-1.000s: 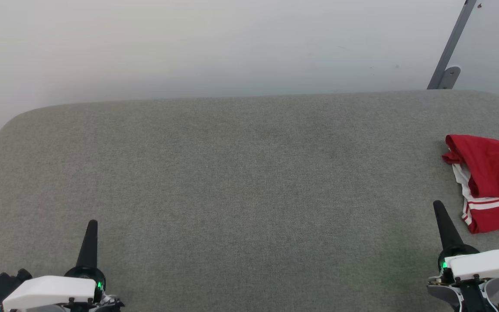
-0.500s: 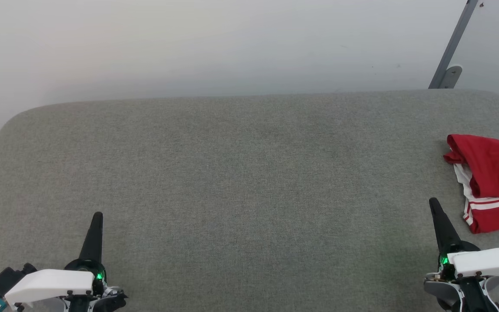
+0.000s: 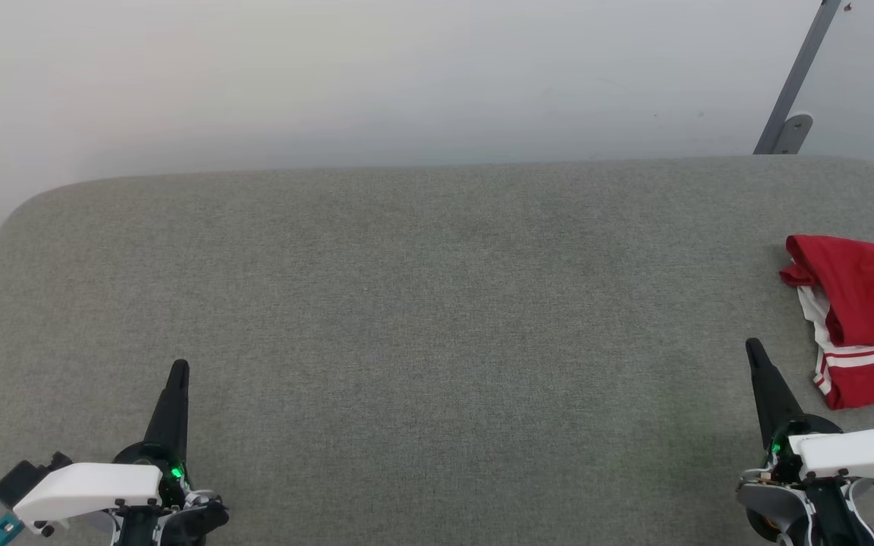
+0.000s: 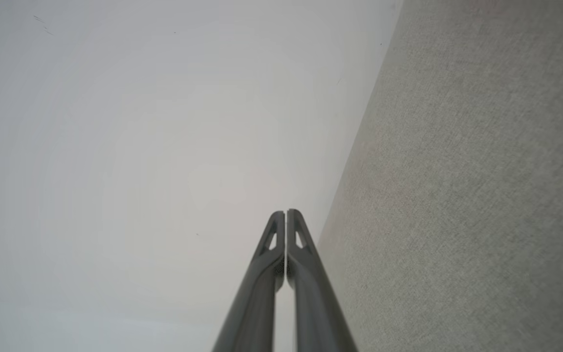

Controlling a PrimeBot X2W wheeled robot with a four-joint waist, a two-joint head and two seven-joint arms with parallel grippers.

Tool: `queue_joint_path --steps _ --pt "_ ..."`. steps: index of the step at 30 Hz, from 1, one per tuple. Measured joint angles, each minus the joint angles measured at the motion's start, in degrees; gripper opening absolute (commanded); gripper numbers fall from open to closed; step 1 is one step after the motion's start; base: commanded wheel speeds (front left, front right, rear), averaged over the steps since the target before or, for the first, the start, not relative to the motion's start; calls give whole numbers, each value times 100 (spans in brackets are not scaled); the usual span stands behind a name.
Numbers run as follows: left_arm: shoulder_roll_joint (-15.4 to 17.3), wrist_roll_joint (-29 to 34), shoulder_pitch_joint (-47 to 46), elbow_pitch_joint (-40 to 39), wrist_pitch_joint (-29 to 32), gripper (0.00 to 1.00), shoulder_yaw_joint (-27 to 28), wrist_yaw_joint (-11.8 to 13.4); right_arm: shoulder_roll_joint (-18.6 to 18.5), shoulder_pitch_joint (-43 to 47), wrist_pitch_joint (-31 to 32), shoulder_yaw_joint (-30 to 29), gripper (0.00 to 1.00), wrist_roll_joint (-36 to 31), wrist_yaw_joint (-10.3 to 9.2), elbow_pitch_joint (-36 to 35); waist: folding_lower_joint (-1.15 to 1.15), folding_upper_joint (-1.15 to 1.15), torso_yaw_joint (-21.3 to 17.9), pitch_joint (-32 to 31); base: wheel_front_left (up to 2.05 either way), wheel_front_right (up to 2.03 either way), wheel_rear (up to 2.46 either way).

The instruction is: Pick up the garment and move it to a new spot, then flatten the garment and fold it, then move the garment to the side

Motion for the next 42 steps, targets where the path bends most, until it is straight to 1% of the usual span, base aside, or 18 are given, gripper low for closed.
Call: queue_joint_path --steps 21,42 --pt "-69 -719 -147 42 200 0 -37 0 98 -77 204 -36 0 750 0 -38 0 0 27 26 0 0 0" --pt "-73 -717 -152 42 201 0 -38 0 102 -88 207 -38 0 754 0 -41 0 0 27 26 0 0 0"
